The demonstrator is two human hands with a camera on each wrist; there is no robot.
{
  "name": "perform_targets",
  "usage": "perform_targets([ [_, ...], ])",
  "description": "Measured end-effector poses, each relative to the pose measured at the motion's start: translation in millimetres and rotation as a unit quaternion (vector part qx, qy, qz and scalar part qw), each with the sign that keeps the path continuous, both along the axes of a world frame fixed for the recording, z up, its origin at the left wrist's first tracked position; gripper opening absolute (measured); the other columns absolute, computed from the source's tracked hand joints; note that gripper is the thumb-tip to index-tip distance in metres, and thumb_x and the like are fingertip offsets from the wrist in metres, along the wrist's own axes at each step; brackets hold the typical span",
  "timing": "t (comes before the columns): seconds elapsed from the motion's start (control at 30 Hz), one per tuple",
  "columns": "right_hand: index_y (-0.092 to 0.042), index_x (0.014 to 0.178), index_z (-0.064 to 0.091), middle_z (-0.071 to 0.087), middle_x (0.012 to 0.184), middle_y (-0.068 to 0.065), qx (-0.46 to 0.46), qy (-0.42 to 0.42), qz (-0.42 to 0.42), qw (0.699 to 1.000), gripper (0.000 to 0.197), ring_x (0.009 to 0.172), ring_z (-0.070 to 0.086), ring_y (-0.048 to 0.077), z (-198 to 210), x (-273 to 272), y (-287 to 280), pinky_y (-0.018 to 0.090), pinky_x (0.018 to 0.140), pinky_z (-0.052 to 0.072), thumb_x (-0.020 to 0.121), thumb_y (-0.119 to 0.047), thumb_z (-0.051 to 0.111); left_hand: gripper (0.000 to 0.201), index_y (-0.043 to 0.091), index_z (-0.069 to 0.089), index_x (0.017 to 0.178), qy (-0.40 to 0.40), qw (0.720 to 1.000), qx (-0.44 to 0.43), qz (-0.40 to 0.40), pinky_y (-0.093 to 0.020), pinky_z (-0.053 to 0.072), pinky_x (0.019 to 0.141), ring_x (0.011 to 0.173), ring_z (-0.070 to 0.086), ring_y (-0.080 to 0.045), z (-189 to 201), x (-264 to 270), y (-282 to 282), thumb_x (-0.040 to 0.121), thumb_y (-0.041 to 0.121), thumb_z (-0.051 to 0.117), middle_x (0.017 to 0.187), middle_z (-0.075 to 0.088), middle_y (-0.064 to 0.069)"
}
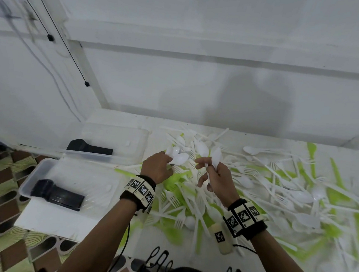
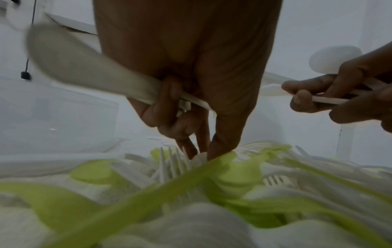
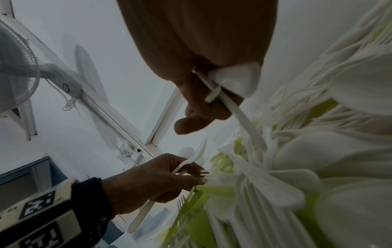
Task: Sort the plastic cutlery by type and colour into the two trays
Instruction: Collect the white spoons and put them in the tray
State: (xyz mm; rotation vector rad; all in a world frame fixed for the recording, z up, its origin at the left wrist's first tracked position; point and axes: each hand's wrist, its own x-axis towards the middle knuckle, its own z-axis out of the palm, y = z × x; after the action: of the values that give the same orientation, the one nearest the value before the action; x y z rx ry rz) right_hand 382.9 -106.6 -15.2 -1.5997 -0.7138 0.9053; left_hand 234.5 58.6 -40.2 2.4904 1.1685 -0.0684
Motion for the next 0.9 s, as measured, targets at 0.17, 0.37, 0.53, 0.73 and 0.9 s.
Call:
perform_targets([
  [0.17, -0.020, 0.107, 0.072, 0.068, 0.099, 0.004, -0.014, -0.007, 0.002, 1.000, 0.042, 0.057, 0.065, 0.022, -6, -4, 5, 0.026, 0.045, 0.028, 0.104, -0.002, 0.034, 0.028, 0.018, 0.071, 0.113, -0.008, 0.998, -0.052, 0.025, -0.033, 0.047, 0.085, 0.111, 0.061, -0.024, 8, -9, 8, 0.092, 0.036, 0.070, 0.116, 0.068, -0.002],
  [0.37, -0.019, 0.111, 0.072, 0.068, 0.102, 0.008, -0.004, -0.011, 0.003, 1.000, 0.040, 0.057, 0.064, 0.020, -9, -4, 13, 0.022, 0.044, 0.032, 0.106, -0.005, 0.035, 0.018, 0.018, 0.072, 0.099, -0.107, 0.992, -0.002, 0.066, -0.034, 0.048, 0.077, 0.098, 0.064, -0.024, 30, -23, 16, 0.090, 0.033, 0.071, 0.100, 0.070, 0.001],
  [0.53, -0.013, 0.113, 0.071, 0.067, 0.097, 0.002, 0.019, -0.079, 0.006, 0.997, 0.037, 0.050, 0.061, 0.019, -11, -11, 30, 0.015, 0.052, 0.042, 0.104, -0.001, 0.038, 0.012, 0.020, 0.073, 0.099, -0.166, 0.979, 0.067, 0.093, -0.031, 0.039, 0.068, 0.092, 0.062, -0.027, 43, -29, 10, 0.090, 0.028, 0.067, 0.091, 0.065, -0.001],
  [0.73, -0.012, 0.114, 0.072, 0.068, 0.097, -0.013, 0.030, -0.099, 0.010, 0.995, 0.022, 0.046, 0.053, 0.010, -12, -28, 52, 0.023, 0.051, 0.048, 0.104, -0.012, 0.052, 0.010, 0.026, 0.072, 0.083, -0.241, 0.964, 0.025, 0.111, -0.032, 0.043, 0.062, 0.072, 0.059, -0.019, 43, -35, 7, 0.089, 0.034, 0.072, 0.074, 0.060, 0.008],
  [0.9, -0.017, 0.107, 0.075, 0.072, 0.095, -0.015, 0.045, -0.141, 0.010, 0.989, 0.017, 0.078, 0.064, -0.005, -13, -37, 61, 0.013, 0.070, 0.048, 0.097, -0.028, 0.069, 0.016, 0.029, 0.069, 0.075, -0.359, 0.924, -0.014, 0.134, -0.029, 0.042, 0.059, 0.057, 0.048, -0.005, 41, -36, 3, 0.090, 0.033, 0.074, 0.070, 0.067, 0.006],
])
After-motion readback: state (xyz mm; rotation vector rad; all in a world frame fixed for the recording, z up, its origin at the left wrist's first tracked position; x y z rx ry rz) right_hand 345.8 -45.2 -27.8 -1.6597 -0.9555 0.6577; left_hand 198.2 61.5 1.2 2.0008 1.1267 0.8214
